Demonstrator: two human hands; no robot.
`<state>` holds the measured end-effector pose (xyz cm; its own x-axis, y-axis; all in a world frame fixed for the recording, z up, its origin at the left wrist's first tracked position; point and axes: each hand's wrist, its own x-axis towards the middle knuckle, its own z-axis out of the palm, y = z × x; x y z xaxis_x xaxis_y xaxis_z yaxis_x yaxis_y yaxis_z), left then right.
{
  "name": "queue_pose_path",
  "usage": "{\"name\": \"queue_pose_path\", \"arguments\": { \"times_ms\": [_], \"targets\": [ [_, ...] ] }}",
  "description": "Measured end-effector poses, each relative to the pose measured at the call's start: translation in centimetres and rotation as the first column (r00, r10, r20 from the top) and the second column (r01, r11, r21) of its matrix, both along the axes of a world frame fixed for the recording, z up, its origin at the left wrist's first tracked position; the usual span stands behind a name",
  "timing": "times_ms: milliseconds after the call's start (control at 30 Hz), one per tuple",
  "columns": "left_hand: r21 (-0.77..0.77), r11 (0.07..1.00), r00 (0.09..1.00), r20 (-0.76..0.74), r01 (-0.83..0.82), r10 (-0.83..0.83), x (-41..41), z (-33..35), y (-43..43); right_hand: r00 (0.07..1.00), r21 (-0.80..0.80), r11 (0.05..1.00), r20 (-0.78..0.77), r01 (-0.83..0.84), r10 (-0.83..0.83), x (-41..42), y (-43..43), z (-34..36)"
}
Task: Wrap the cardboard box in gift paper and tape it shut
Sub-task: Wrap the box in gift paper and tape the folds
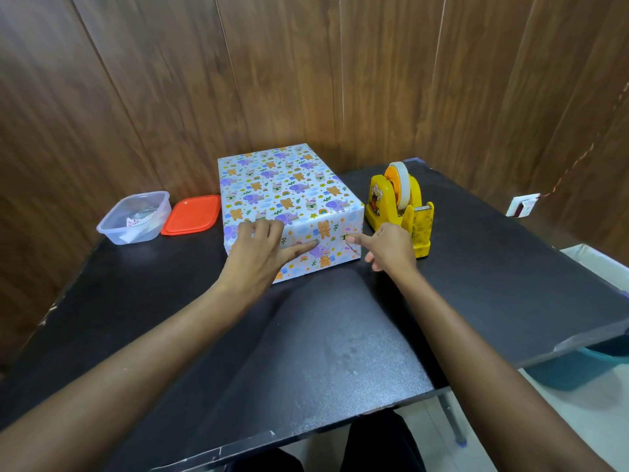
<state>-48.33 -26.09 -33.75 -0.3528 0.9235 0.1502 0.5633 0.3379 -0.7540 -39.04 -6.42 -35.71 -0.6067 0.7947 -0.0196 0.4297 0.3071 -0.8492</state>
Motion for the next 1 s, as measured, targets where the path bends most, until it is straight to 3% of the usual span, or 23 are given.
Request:
{"name": "queue_pose_path", "arguments": {
  "times_ms": [133, 267, 333, 433, 500, 600, 667, 800, 900, 1000],
  "targets": [
    [0.011, 1.000, 1.000, -0.024, 0.012, -0.011, -0.1, 0.2, -0.1, 1.000, 0.015, 1.000, -0.022, -0.016, 0.016, 0.3, 0.1, 0.0],
    [0.012, 1.000, 0.999, -0.030, 0.017, -0.017, -0.2, 0.0, -0.4, 0.998, 0.080, 0.996, 0.059, -0.039, 0.035, 1.0, -0.2, -0.4],
    [0.090, 0.995, 0.997, -0.067, 0.043, -0.037, -0.3, 0.5, -0.5, 0.999, 0.097, 0.995, -0.019, -0.031, 0.033, 1.7, -0.1, 0.8],
    [0.149, 0.988, 1.000, -0.013, 0.029, -0.027, -0.6, 0.5, -0.9, 0.988, 0.395, 0.910, -0.130, 0.130, -0.085, 3.1, 1.2, 3.9],
    [0.163, 0.986, 1.000, -0.009, 0.020, -0.019, -0.4, 0.3, -1.1, 0.981, 0.540, 0.823, -0.028, 0.177, -0.193, 3.6, 3.4, 5.2],
    [0.207, 0.978, 0.999, -0.027, 0.033, -0.028, -0.4, 0.2, -0.8, 0.953, 0.334, 0.938, 0.242, 0.094, -0.182, 3.6, 7.0, 6.1],
    [0.219, 0.975, 0.999, -0.024, 0.031, -0.027, -0.3, 0.1, -0.8, 0.953, 0.226, 0.973, 0.279, 0.055, -0.119, 3.6, 7.9, 6.9],
    [0.232, 0.973, 1.000, -0.021, 0.021, -0.017, -0.3, 0.1, -0.6, 0.952, 0.192, 0.979, 0.306, -0.064, 0.002, 3.5, 7.7, 8.4],
    [0.237, 0.971, 1.000, -0.015, 0.025, -0.022, -0.3, 0.1, -0.5, 0.965, 0.105, 0.992, 0.258, -0.067, 0.038, 3.3, 7.5, 8.5],
    [0.247, 0.969, 1.000, -0.013, 0.024, -0.022, -0.3, 0.0, -0.5, 0.997, -0.037, 0.999, 0.071, -0.005, 0.008, 3.8, 7.3, 9.0]
  ]
}}
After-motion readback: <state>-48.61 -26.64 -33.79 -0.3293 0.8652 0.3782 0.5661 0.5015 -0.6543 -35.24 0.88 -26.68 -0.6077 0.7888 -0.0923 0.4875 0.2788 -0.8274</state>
